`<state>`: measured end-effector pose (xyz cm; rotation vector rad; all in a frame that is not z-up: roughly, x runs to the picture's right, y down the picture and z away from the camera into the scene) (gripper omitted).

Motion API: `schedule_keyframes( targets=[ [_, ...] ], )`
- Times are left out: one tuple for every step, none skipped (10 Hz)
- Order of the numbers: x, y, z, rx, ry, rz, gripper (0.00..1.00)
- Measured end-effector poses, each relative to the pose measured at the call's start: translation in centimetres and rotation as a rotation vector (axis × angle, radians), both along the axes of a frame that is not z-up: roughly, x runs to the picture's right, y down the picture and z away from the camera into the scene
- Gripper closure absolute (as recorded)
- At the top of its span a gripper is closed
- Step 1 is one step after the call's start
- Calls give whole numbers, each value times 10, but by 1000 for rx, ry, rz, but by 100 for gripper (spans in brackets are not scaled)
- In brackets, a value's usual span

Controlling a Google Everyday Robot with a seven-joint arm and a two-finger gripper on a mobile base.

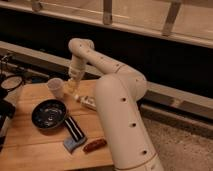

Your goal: Stand the bottle upright

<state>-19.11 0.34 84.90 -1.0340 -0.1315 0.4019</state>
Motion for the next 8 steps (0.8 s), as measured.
schedule_keyframes(
  targets=[
    [1,6,4,-11,4,-5,28],
    [3,19,13,-32,11,-12,21],
    [4,29,23,-42,16,-7,20],
    [6,46,38,-65,26,1,20],
    [6,55,44,-83,33,4,20],
    [7,62,50,-97,42,9,20],
    [8,70,54,-119,63,17,20],
    [9,74,56,-128,76,21,20]
  ],
)
